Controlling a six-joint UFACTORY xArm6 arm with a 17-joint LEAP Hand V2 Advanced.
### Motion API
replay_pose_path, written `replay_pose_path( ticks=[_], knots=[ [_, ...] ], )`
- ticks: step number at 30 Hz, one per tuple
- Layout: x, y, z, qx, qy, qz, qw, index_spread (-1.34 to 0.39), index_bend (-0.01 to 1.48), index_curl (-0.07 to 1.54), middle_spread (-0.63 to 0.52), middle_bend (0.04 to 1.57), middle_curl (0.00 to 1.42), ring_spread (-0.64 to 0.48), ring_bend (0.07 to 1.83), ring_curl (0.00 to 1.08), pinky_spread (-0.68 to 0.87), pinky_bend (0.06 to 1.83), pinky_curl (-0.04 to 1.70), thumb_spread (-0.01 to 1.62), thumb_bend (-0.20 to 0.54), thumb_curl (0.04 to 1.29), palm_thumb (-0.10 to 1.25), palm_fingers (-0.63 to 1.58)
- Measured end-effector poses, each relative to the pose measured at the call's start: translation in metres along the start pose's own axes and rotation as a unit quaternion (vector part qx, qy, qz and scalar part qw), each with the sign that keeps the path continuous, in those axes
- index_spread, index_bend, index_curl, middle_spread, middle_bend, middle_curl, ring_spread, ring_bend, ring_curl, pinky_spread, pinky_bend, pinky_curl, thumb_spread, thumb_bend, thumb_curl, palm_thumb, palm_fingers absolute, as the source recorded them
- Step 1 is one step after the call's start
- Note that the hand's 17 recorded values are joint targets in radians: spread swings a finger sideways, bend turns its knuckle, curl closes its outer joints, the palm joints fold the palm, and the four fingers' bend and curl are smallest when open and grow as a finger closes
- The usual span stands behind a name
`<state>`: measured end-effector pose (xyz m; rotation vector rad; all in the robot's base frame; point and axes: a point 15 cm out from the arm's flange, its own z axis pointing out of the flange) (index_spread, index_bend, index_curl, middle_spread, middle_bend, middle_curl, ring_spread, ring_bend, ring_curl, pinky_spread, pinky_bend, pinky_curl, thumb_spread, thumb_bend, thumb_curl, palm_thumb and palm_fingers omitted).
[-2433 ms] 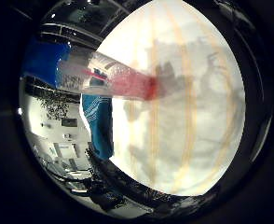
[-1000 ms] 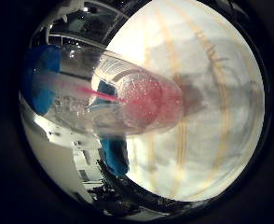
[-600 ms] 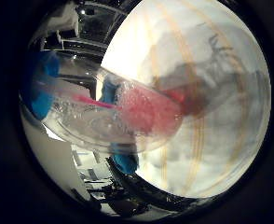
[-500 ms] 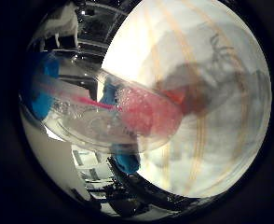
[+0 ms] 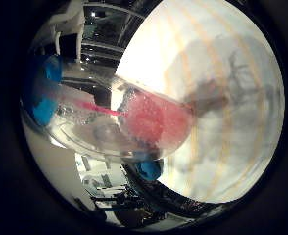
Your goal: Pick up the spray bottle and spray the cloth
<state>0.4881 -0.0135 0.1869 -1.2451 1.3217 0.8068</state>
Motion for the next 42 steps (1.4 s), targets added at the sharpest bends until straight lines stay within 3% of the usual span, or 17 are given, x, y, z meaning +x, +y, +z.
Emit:
replay_pose_path(
  ticks=[11, 15, 28, 42],
  knots=[
    [-0.071, 0.007, 0.068, -0.082, 0.016, -0.048, 0.995, -0.18, 1.17, 0.78, -0.07, 1.39, 0.62, -0.15, 1.48, 0.61, -0.14, 1.04, 1.31, 1.09, -0.011, 0.58, 1.1, 1.16],
    [-0.079, 0.011, 0.078, -0.113, 0.088, -0.071, 0.987, -0.18, 1.18, 0.78, -0.07, 1.39, 0.62, -0.15, 1.48, 0.61, -0.14, 1.02, 1.35, 1.1, -0.012, 0.59, 1.1, 1.17],
    [-0.117, 0.032, 0.136, -0.213, 0.252, -0.122, 0.936, -0.17, 1.17, 0.77, -0.07, 1.38, 0.61, -0.15, 1.48, 0.61, -0.14, 0.98, 1.42, 1.1, -0.012, 0.6, 1.1, 1.18],
    [-0.162, 0.029, 0.179, -0.243, 0.373, -0.19, 0.875, -0.18, 1.17, 0.76, -0.07, 1.38, 0.61, -0.16, 1.48, 0.61, -0.14, 0.97, 1.44, 1.09, -0.012, 0.6, 1.09, 1.18]
  ],
)
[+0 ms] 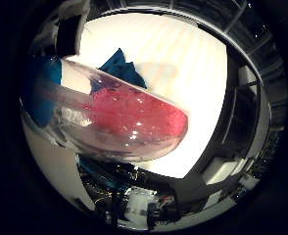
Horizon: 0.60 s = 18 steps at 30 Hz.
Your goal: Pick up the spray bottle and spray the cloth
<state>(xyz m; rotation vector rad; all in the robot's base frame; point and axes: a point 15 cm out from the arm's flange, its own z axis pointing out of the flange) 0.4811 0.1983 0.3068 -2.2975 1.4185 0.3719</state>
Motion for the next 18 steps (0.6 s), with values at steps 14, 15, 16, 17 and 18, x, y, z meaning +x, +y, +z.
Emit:
replay_pose_path(
  ticks=[14, 15, 16, 17, 18],
  knots=[
    [-0.028, -0.018, 0.003, -0.047, 0.146, -0.065, 0.986, -0.19, 1.17, 0.76, -0.07, 1.38, 0.61, -0.16, 1.48, 0.61, -0.14, 0.96, 1.45, 1.09, -0.013, 0.61, 1.09, 1.18],
    [-0.031, -0.019, 0.005, -0.053, 0.157, -0.071, 0.984, -0.19, 1.17, 0.76, -0.07, 1.38, 0.61, -0.16, 1.48, 0.61, -0.14, 0.96, 1.45, 1.09, -0.012, 0.61, 1.09, 1.18],
    [-0.035, -0.02, 0.005, -0.058, 0.167, -0.077, 0.981, -0.19, 1.17, 0.76, -0.07, 1.38, 0.61, -0.16, 1.48, 0.61, -0.14, 0.96, 1.45, 1.09, -0.012, 0.61, 1.09, 1.18],
    [-0.04, -0.022, 0.006, -0.063, 0.176, -0.082, 0.979, -0.19, 1.17, 0.76, -0.07, 1.38, 0.61, -0.16, 1.48, 0.61, -0.14, 0.96, 1.45, 1.09, -0.012, 0.61, 1.09, 1.18],
    [-0.043, -0.023, 0.006, -0.066, 0.183, -0.086, 0.977, -0.19, 1.17, 0.76, -0.07, 1.38, 0.61, -0.16, 1.48, 0.61, -0.14, 0.96, 1.45, 1.09, -0.013, 0.61, 1.08, 1.18]
  ],
)
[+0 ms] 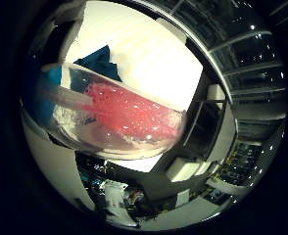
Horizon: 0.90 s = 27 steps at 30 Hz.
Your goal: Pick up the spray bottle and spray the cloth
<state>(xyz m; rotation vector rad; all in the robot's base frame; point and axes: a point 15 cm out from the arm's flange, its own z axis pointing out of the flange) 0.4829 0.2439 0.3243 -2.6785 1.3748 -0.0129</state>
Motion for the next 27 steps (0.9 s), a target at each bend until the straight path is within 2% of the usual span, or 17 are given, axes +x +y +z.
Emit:
replay_pose_path(
  ticks=[12, 27],
  knots=[
    [-0.03, -0.01, 0.013, -0.036, 0.063, -0.039, 0.997, -0.18, 1.17, 0.76, -0.07, 1.38, 0.61, -0.16, 1.49, 0.61, -0.14, 0.96, 1.45, 1.09, -0.012, 0.62, 1.08, 1.18],
    [-0.044, -0.01, 0.037, -0.057, 0.07, -0.039, 0.995, -0.18, 1.18, 0.77, -0.07, 1.39, 0.61, -0.16, 1.49, 0.6, -0.15, 0.96, 1.45, 1.09, -0.012, 0.62, 1.08, 1.18]
  ],
)
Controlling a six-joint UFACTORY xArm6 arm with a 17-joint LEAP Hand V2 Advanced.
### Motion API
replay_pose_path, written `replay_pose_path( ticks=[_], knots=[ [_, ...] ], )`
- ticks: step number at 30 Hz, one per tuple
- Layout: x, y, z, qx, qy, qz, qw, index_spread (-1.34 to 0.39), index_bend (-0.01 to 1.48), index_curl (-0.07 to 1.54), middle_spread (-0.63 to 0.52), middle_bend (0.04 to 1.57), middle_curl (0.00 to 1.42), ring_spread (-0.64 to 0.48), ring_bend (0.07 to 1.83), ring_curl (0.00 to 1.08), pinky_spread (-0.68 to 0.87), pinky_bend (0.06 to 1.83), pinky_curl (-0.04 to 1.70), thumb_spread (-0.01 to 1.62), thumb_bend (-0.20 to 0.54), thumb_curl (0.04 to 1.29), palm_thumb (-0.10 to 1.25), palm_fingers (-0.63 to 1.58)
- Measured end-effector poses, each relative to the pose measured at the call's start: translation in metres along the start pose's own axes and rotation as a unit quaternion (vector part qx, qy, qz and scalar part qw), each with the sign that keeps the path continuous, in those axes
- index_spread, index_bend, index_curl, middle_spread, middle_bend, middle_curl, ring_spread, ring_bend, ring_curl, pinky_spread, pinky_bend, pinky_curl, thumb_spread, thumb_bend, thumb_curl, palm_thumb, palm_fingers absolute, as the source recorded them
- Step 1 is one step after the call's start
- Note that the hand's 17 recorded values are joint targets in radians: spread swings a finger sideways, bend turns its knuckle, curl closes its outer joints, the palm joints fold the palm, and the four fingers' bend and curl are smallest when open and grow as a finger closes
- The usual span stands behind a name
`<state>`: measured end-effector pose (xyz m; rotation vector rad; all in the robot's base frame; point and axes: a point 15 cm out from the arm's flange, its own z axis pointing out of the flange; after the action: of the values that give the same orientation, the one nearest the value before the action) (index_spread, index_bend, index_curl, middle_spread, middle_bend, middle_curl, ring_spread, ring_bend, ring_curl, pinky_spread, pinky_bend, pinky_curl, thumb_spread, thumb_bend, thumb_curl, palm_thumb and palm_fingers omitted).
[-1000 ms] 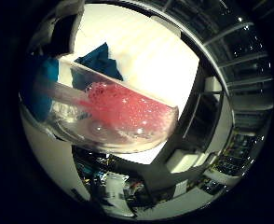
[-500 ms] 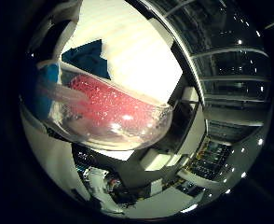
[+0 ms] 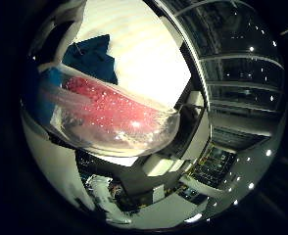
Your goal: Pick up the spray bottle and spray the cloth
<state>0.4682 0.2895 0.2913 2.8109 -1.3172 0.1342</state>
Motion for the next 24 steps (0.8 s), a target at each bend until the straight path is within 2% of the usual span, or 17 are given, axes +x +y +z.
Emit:
replay_pose_path(
  ticks=[24],
  knots=[
    [0.012, -0.001, -0.001, 0.005, 0.001, 0.007, 1.0, -0.18, 1.17, 0.77, -0.07, 1.39, 0.61, -0.16, 1.49, 0.6, -0.15, 0.96, 1.45, 1.09, -0.012, 0.63, 1.07, 1.18]
  ],
)
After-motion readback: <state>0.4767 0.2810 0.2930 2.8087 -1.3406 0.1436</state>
